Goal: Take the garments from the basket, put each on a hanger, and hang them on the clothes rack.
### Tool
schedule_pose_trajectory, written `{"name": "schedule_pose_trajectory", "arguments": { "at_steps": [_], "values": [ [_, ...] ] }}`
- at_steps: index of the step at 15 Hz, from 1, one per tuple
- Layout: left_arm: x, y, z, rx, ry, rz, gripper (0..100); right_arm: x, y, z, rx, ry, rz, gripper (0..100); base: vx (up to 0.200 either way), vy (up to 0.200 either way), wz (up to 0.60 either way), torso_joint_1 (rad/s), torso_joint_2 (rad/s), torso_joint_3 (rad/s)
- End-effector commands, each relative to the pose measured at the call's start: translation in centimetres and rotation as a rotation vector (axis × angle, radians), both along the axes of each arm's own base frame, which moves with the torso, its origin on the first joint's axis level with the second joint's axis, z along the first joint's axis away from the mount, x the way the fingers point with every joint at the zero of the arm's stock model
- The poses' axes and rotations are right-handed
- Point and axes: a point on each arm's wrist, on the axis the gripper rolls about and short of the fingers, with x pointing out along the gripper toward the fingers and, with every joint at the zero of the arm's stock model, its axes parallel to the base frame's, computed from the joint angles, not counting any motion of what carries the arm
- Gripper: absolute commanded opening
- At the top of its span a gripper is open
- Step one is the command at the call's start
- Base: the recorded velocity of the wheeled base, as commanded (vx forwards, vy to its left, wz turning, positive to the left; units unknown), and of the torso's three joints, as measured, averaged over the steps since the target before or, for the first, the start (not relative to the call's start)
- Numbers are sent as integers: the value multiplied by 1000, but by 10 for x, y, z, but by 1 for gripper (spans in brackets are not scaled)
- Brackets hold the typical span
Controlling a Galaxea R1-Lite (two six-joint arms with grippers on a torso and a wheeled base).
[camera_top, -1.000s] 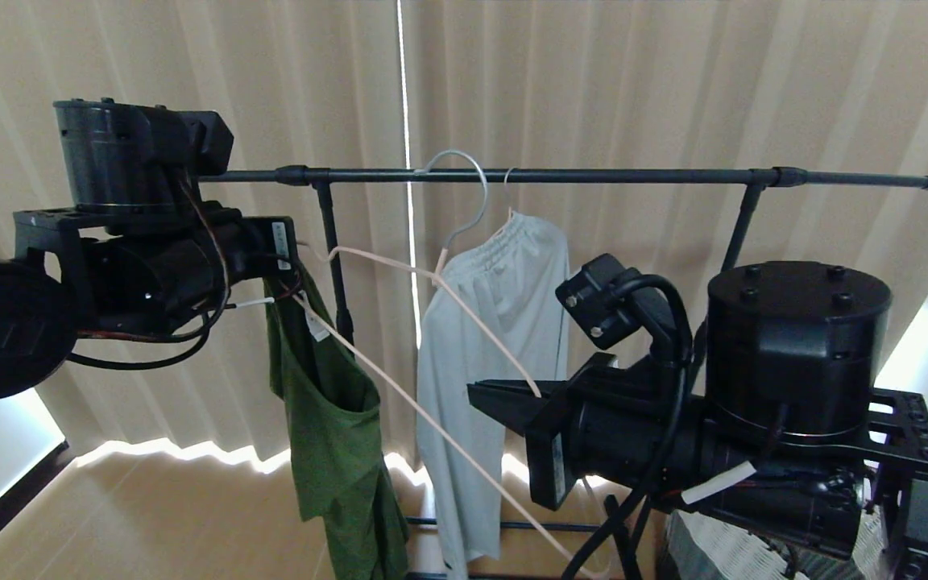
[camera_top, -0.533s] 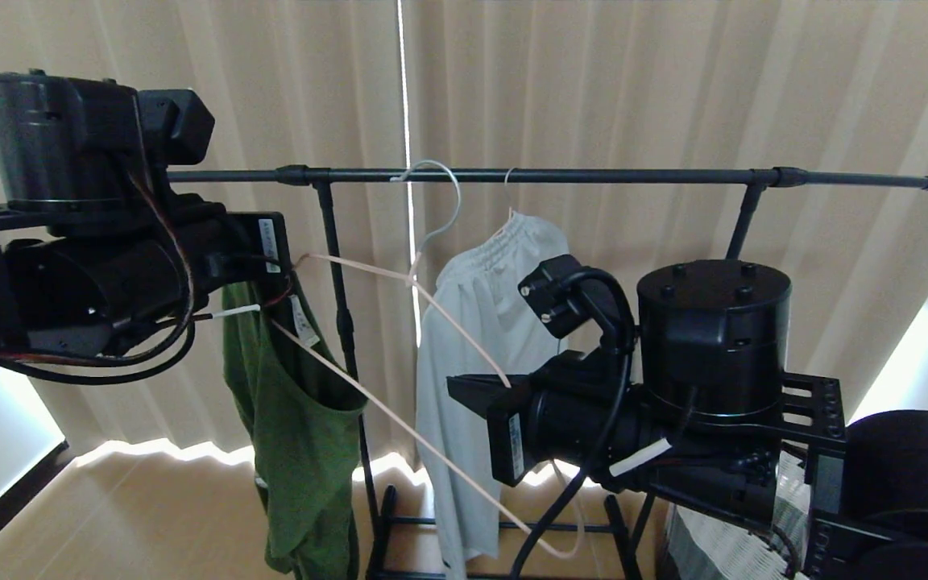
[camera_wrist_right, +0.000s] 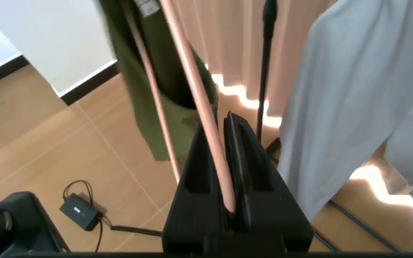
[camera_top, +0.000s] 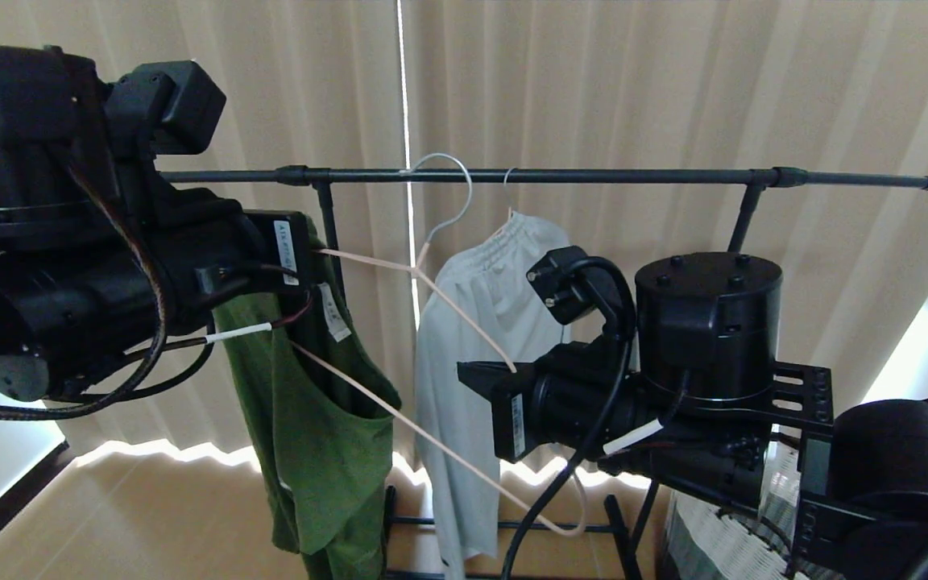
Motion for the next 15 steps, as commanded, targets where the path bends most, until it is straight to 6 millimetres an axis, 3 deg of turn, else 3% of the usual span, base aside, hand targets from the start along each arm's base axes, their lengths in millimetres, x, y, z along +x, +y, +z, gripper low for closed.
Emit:
{"name": "schedule_pose_trajectory", "arguments": {
  "at_steps": [1, 6, 12, 15],
  "values": [
    [-9, 4, 1, -12, -3, -55, 0, 0, -2, 3, 7, -7, -7, 0, 0, 0, 0, 0, 0, 0],
    [-27, 5, -16, -8, 44, -264, 0, 2, 1, 6, 15, -14, -8, 0, 0, 0, 0, 0, 0, 0],
    [-30, -2, -10, -42, -27, -301, 0, 1, -1, 6, 5, -10, -19, 0, 0, 0, 0, 0, 0, 0],
    [-38, -5, -4, -59, -43, -402, 0, 3, 2, 5, -12, 3, -21, 0, 0, 0, 0, 0, 0, 0]
  ]
}}
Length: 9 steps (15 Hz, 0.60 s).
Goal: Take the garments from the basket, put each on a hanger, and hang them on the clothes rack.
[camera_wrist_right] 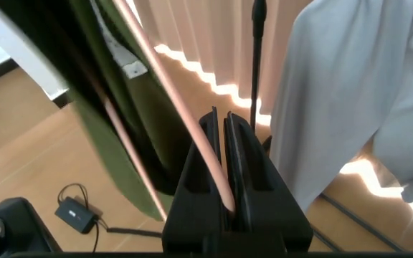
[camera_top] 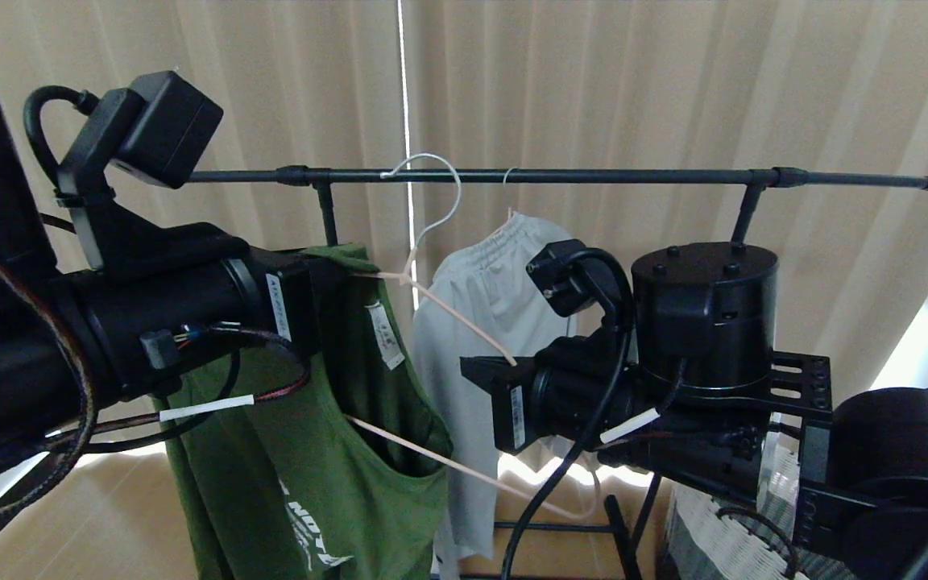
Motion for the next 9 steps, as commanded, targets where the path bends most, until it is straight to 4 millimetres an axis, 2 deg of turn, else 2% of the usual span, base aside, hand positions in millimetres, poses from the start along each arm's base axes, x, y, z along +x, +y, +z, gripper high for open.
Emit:
{"name": "schedule_pose_trajectory", "arguments": {
  "at_steps": [1, 3, 6, 9],
  "values": [
    [-3, -2, 5, -19, -22, -72, 0, 4, 4, 3, 8, -7, 0, 0, 0, 0, 0, 0, 0, 0],
    [-3, -2, 4, 2, -37, -103, 0, 8, 4, 3, 5, -5, -10, 0, 0, 0, 0, 0, 0, 0],
    [-2, 0, -16, 129, -47, -113, 0, 16, 3, 14, 12, -11, -30, 0, 0, 0, 0, 0, 0, 0],
    [-3, 2, -19, 137, -43, -108, 0, 18, -2, 19, 15, -15, -43, 0, 0, 0, 0, 0, 0, 0]
  ]
}}
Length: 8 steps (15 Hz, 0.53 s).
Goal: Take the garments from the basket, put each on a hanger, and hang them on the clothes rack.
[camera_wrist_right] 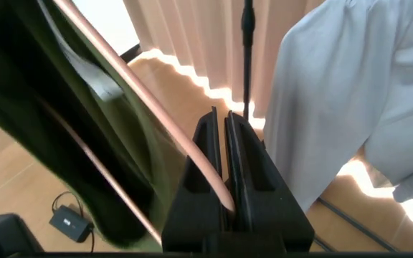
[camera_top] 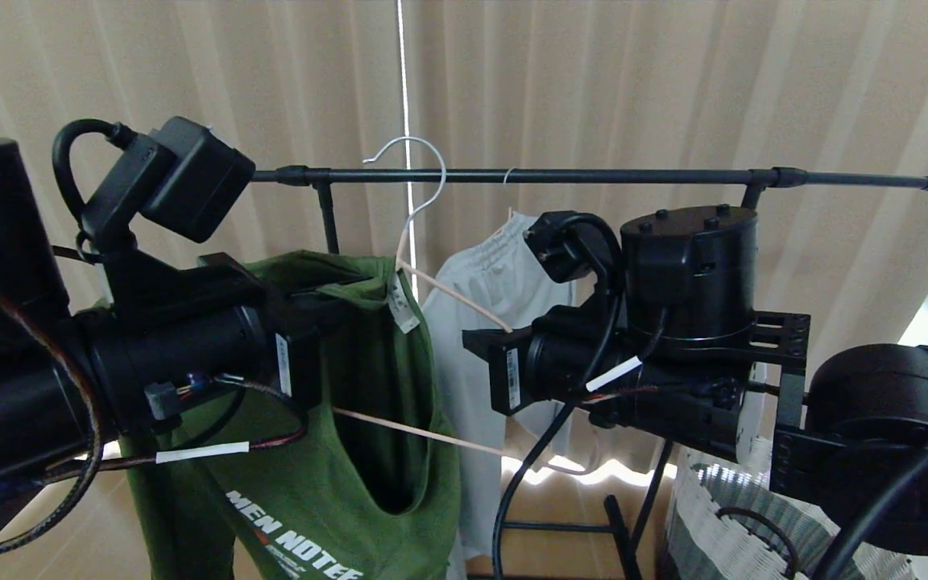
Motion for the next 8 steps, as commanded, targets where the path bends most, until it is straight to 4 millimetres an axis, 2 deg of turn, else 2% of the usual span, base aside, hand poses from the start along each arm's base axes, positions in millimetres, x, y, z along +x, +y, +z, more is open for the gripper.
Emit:
{"name": "schedule_pose_trajectory", "arguments": {
  "at_steps": [1, 8],
  "values": [
    [0, 1, -4, 11, 10, 4, 0, -1, -4, 8, 19, -17, -5, 0, 0, 0, 0, 0, 0, 0],
    [0, 0, -11, 45, 13, -2, 0, -6, -9, 16, 35, -34, -5, 0, 0, 0, 0, 0, 0, 0]
  ]
}}
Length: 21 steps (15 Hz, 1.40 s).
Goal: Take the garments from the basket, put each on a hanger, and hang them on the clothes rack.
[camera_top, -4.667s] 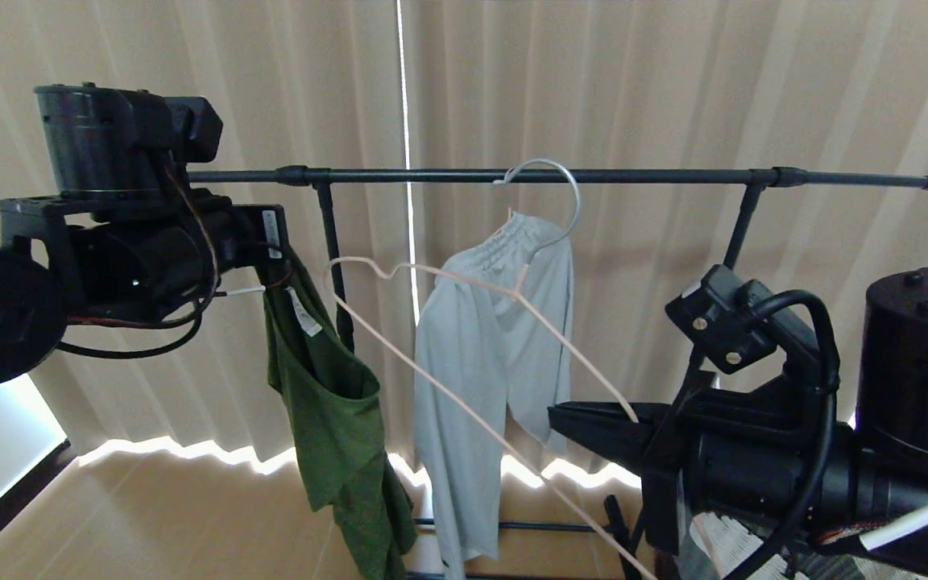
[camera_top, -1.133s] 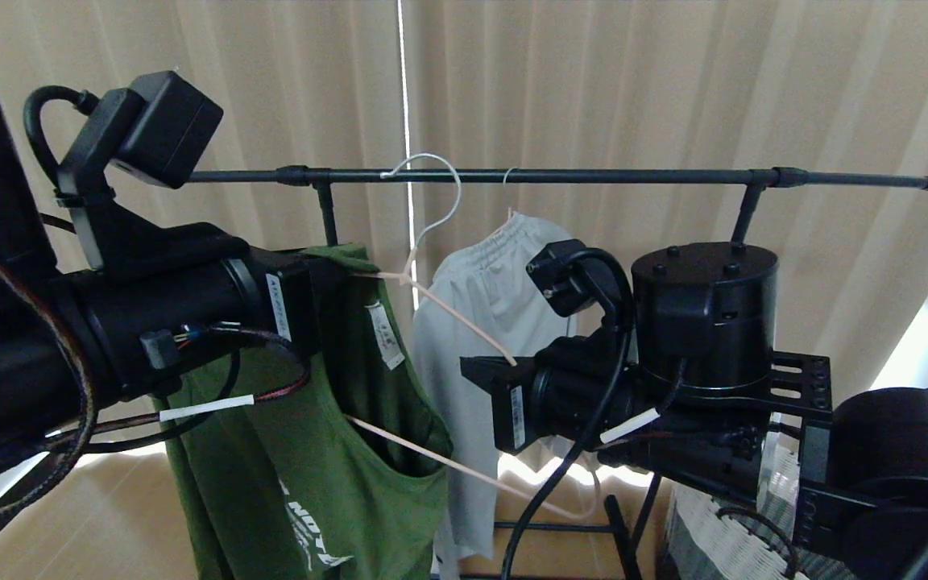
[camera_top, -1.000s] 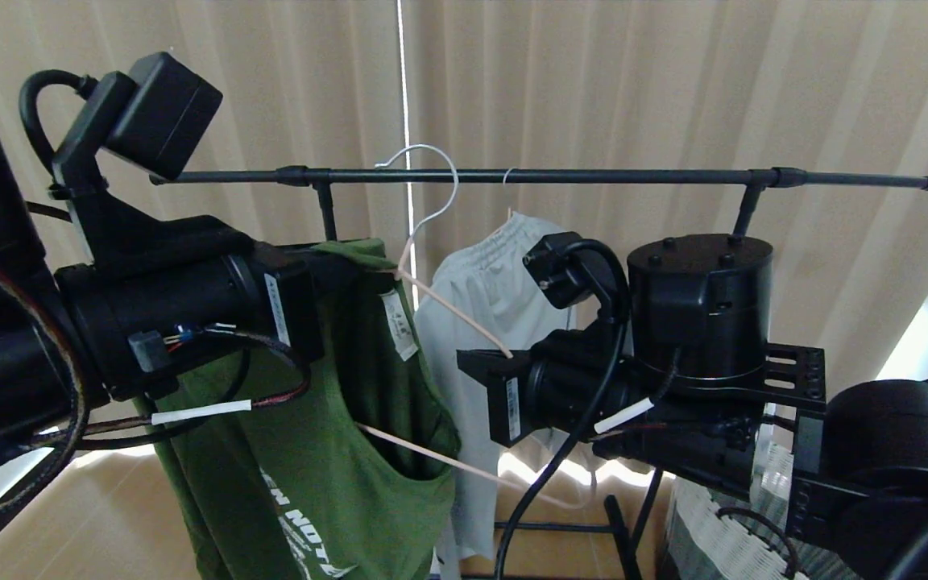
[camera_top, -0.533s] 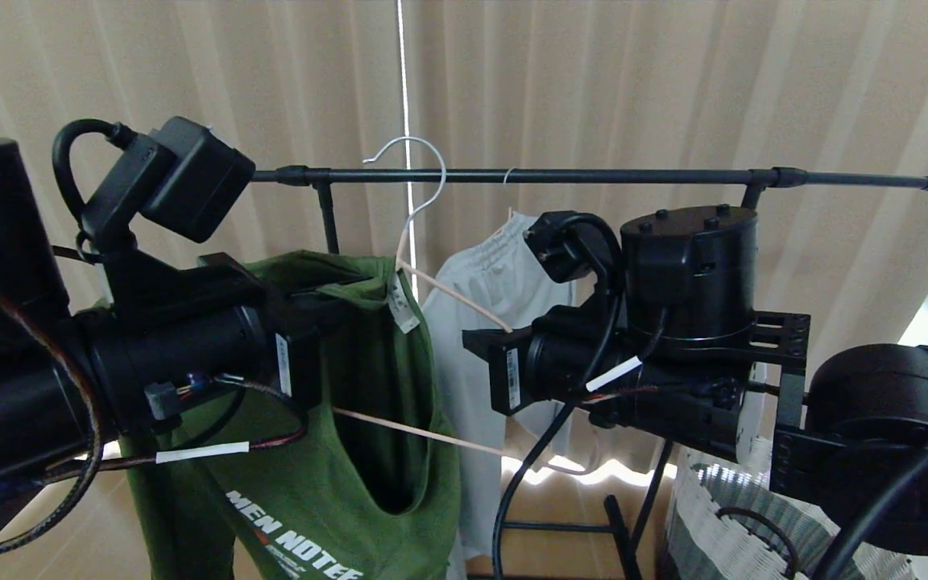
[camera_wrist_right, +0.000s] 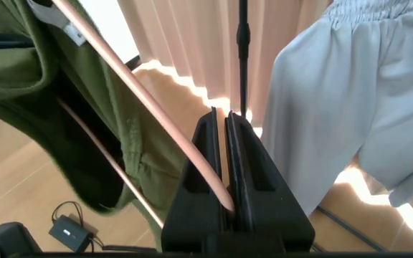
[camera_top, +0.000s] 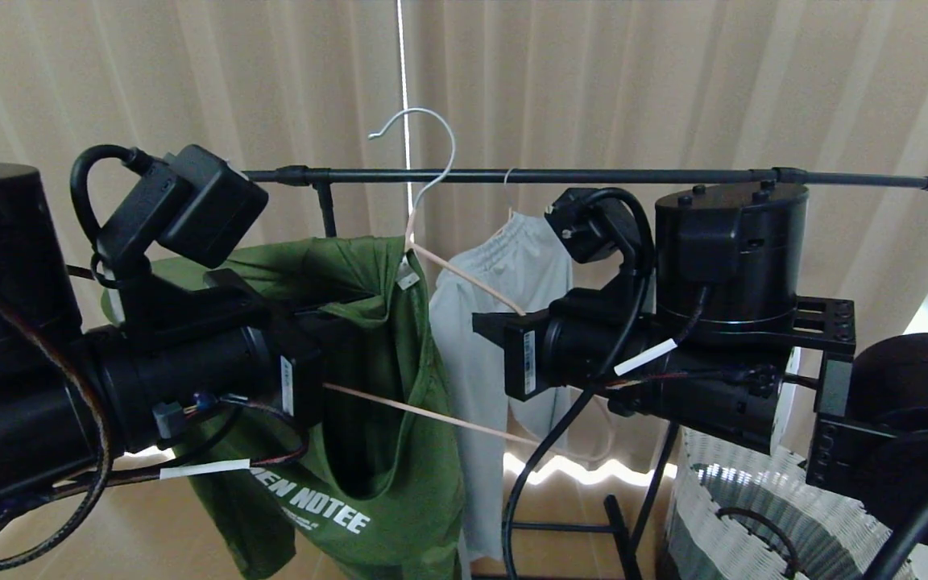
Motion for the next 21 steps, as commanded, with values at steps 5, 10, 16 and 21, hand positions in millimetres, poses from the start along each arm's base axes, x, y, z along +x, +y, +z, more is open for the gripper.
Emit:
{"name": "schedule_pose_trajectory", "arguments": {
  "at_steps": [5, 10, 16, 21],
  "values": [
    [-1, 1, 1, -10, 4, 6, 100, -5, -5, 5, 10, -13, -5, 0, 0, 0, 0, 0, 0, 0],
    [-8, 6, 8, -67, -86, -4, 100, -5, -11, 8, 11, -19, -18, 0, 0, 0, 0, 0, 0, 0],
    [-21, 14, 5, -84, -110, -12, 100, 4, -35, 12, -9, -48, -84, 0, 0, 0, 0, 0, 0, 0],
    [-28, 19, 0, -77, -104, -8, 100, 7, -56, 12, -34, -62, -134, 0, 0, 0, 0, 0, 0, 0]
  ]
}}
